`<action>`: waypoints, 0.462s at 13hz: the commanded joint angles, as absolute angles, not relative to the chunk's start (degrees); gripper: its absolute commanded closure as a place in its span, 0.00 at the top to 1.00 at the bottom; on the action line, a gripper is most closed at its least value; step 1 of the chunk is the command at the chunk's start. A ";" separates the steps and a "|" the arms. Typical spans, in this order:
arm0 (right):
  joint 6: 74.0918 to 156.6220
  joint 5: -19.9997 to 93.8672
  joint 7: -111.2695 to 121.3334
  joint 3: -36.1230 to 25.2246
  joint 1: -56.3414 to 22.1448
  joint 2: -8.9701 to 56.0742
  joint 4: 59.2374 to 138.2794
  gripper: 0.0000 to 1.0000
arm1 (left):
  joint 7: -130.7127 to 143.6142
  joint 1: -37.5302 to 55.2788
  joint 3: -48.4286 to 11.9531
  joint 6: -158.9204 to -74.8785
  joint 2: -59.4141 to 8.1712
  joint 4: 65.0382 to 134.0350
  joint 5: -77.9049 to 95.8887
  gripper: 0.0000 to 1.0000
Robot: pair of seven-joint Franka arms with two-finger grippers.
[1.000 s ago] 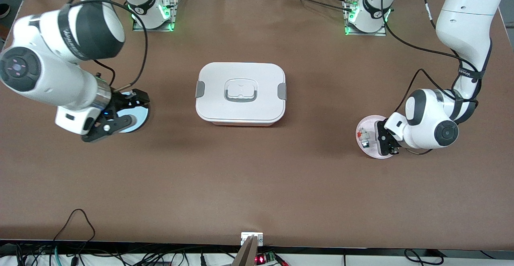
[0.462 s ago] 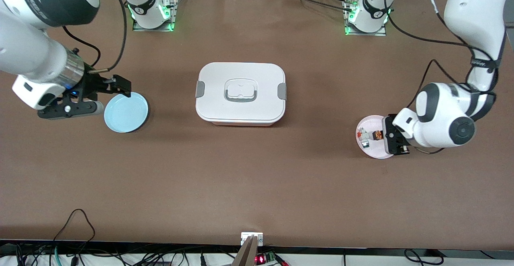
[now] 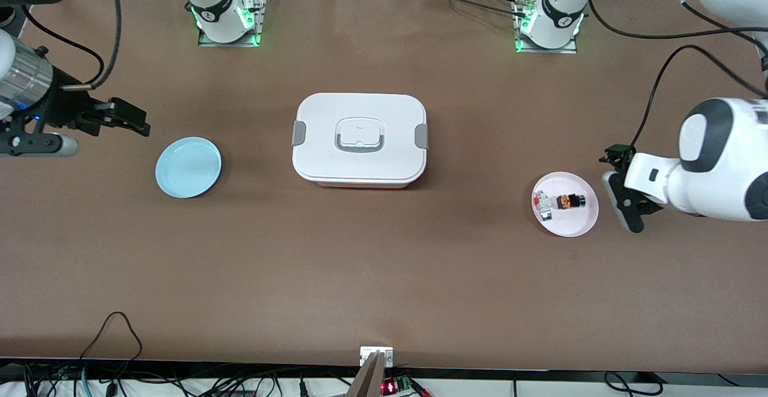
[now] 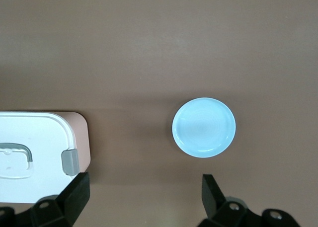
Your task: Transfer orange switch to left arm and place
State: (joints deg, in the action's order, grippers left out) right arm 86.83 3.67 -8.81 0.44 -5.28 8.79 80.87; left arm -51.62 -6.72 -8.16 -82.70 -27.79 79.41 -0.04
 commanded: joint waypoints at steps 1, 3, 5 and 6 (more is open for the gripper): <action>87.01 1.94 -10.99 7.00 0.77 5.28 84.37 1.00 | -37.49 -6.50 -8.52 -72.20 -26.99 73.14 -0.35 1.00; 86.75 -0.08 -10.99 7.21 -0.17 3.09 85.77 1.00 | -26.77 -4.59 -7.83 -69.43 -22.71 71.18 -0.61 1.00; 87.45 -1.67 -11.07 7.12 -0.35 2.11 87.09 1.00 | -15.34 -3.34 -7.21 -75.98 -14.63 78.45 -0.79 1.00; 87.89 -1.41 -11.16 7.12 -0.26 2.02 87.19 1.00 | -11.12 -3.25 -6.95 -81.68 -9.89 84.14 -0.88 1.00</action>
State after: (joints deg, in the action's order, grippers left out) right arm 86.81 -0.46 -10.15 6.39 -0.91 4.07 84.62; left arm -18.46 -4.23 -8.20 -74.03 -19.60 73.32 -0.03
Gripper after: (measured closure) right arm 0.000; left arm 0.000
